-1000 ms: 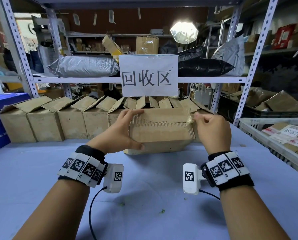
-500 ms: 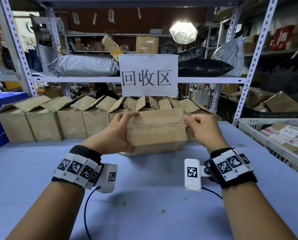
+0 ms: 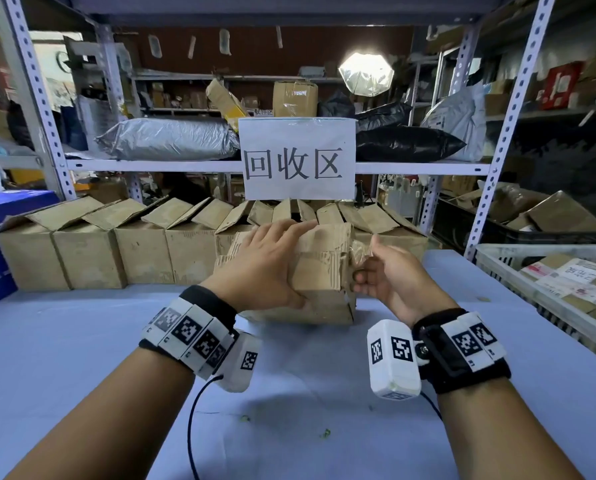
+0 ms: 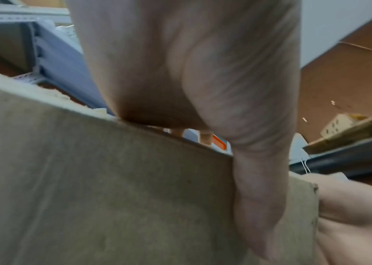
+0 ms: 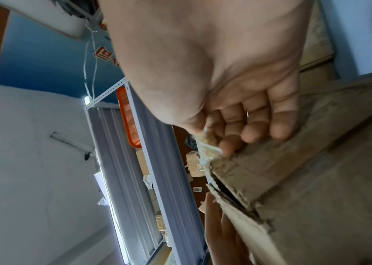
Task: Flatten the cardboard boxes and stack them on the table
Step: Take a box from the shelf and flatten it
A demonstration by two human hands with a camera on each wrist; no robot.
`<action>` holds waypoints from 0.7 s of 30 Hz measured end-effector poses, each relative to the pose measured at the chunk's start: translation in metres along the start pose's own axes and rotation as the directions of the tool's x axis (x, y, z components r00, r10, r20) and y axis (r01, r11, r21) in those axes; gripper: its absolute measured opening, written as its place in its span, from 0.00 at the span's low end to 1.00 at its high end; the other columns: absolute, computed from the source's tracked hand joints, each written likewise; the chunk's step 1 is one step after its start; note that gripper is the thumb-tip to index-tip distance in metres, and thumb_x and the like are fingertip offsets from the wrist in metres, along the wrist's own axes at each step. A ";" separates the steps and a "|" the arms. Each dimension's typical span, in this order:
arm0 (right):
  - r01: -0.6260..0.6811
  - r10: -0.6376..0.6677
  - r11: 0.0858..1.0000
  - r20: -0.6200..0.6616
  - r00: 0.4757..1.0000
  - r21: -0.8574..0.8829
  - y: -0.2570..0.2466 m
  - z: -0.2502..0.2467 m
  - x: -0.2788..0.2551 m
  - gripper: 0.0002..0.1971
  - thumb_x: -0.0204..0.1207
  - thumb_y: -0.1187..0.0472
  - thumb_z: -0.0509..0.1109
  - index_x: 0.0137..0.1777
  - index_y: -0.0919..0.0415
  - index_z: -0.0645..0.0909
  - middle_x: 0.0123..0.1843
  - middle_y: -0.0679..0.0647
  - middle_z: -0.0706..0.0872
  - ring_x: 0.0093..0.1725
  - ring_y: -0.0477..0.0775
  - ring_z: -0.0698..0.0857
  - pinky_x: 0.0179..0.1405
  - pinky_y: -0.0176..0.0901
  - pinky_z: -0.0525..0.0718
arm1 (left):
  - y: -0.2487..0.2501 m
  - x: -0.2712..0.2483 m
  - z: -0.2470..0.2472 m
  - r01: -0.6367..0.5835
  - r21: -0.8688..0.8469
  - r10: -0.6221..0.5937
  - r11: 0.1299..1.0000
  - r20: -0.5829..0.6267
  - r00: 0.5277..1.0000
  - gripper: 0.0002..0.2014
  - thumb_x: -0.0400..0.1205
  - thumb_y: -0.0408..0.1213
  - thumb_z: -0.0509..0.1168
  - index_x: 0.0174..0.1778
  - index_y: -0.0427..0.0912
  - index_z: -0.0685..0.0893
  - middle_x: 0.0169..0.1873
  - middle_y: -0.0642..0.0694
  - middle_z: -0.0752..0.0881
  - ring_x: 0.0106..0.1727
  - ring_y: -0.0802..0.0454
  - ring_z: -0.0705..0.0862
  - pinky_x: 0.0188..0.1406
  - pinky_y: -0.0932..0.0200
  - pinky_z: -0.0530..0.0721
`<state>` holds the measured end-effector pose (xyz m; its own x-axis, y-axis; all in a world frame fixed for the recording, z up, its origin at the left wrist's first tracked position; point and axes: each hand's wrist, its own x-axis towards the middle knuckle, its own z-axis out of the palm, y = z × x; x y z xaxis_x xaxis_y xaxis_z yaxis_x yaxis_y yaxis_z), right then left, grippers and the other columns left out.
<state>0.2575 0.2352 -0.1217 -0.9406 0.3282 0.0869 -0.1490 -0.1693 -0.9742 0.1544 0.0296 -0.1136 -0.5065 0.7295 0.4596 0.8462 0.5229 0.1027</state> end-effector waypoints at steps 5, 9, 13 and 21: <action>0.060 -0.046 0.990 0.104 0.993 -0.130 0.000 -0.002 -0.001 0.23 0.76 0.41 0.71 0.56 0.63 0.81 0.36 0.51 0.80 0.33 0.47 0.76 0.36 0.41 0.83 | -0.001 -0.002 0.001 0.013 -0.047 -0.013 0.999 -0.004 1.000 0.62 0.57 0.58 0.82 0.86 0.65 0.54 0.80 0.56 0.62 0.80 0.53 0.58 0.79 0.51 0.50; 0.082 -0.077 0.994 0.072 0.994 -0.072 0.002 -0.003 0.003 0.08 0.84 0.58 0.69 0.50 0.64 0.83 0.36 0.51 0.81 0.32 0.46 0.78 0.35 0.39 0.84 | -0.001 -0.002 -0.001 0.037 -0.104 -0.038 0.994 -0.005 0.999 0.60 0.54 0.60 0.79 0.83 0.69 0.54 0.78 0.59 0.64 0.80 0.53 0.59 0.79 0.48 0.55; 0.034 -0.035 0.996 0.013 0.999 0.081 0.003 -0.013 0.003 0.10 0.83 0.59 0.69 0.58 0.63 0.85 0.44 0.51 0.90 0.37 0.47 0.82 0.44 0.41 0.84 | -0.002 -0.002 -0.005 0.064 -0.160 -0.066 0.985 -0.006 0.998 0.57 0.54 0.60 0.78 0.78 0.72 0.55 0.75 0.61 0.65 0.80 0.52 0.60 0.78 0.47 0.58; 0.004 -0.002 0.983 -0.009 1.000 0.182 0.001 -0.019 0.007 0.13 0.83 0.58 0.68 0.62 0.62 0.85 0.35 0.51 0.78 0.34 0.47 0.78 0.40 0.44 0.85 | 0.001 -0.003 -0.012 0.112 -0.222 -0.109 0.969 0.027 0.994 0.58 0.55 0.60 0.78 0.80 0.71 0.55 0.77 0.58 0.65 0.82 0.50 0.60 0.83 0.40 0.59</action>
<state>0.2565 0.2553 -0.1263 -0.9376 0.3367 0.0870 -0.2054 -0.3343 -0.9198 0.1583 0.0225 -0.1037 -0.6001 0.6799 0.4214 0.7994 0.4907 0.3467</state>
